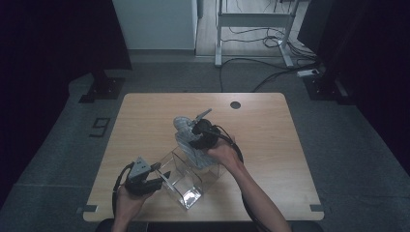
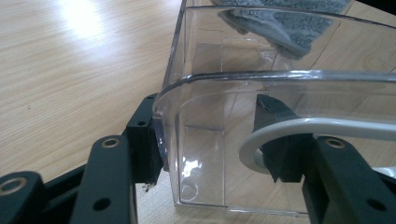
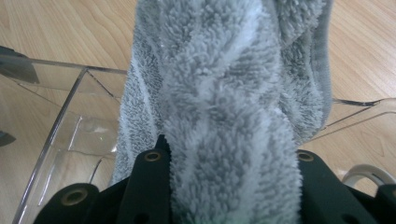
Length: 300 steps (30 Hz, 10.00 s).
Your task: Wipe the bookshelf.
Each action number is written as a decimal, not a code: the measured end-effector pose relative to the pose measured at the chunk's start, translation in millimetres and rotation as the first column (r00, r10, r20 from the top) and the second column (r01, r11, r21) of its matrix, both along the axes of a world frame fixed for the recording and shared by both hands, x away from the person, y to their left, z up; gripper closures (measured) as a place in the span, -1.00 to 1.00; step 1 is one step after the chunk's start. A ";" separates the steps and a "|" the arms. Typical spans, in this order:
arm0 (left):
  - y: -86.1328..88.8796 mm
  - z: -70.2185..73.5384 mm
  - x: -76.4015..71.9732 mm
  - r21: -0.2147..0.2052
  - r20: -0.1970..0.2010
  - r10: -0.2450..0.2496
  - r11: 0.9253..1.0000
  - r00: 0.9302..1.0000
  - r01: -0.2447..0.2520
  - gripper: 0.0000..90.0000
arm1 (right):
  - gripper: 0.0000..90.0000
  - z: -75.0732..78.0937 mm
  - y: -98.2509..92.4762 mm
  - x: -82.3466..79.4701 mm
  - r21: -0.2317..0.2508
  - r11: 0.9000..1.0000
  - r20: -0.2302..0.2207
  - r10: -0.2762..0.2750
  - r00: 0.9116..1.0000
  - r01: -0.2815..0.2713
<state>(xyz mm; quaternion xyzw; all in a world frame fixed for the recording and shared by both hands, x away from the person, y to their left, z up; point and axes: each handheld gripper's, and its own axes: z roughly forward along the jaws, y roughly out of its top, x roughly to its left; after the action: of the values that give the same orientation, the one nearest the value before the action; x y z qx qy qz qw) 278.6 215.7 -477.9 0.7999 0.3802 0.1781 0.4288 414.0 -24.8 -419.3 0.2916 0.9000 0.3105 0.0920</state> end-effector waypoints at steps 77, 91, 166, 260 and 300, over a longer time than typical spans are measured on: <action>-1.3 -0.1 0.3 -0.007 -0.008 -0.004 1.000 1.000 0.004 0.03 | 0.40 -47.0 -87.1 -84.1 0.063 0.998 -0.005 -0.012 1.000 0.012; -4.0 -0.2 0.2 -0.006 -0.007 0.011 1.000 1.000 -0.011 0.03 | 0.40 -64.8 -86.8 -81.3 0.028 0.999 0.007 -0.030 1.000 0.030; 0.6 -3.0 -0.5 -0.037 0.048 -0.037 0.999 0.998 0.039 -0.03 | 0.39 57.1 -17.1 -58.0 0.083 0.988 0.036 0.129 0.991 -0.131; -6.6 -0.1 0.2 -0.005 0.029 0.026 1.000 0.999 -0.025 -0.02 | 0.42 -51.7 -37.0 -99.4 0.032 0.992 -0.026 0.126 0.992 -0.125; -1.9 -1.8 10.5 -0.032 0.055 0.038 0.999 0.998 -0.036 -0.18 | 0.40 -99.2 -41.4 -91.7 -0.048 0.995 -0.032 0.083 0.996 -0.084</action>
<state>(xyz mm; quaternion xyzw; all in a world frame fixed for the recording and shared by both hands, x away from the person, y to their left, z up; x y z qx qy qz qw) 289.0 213.8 -479.7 0.7807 0.3856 0.2022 0.4483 322.3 -66.2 -518.5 0.2560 0.9202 0.2873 0.0725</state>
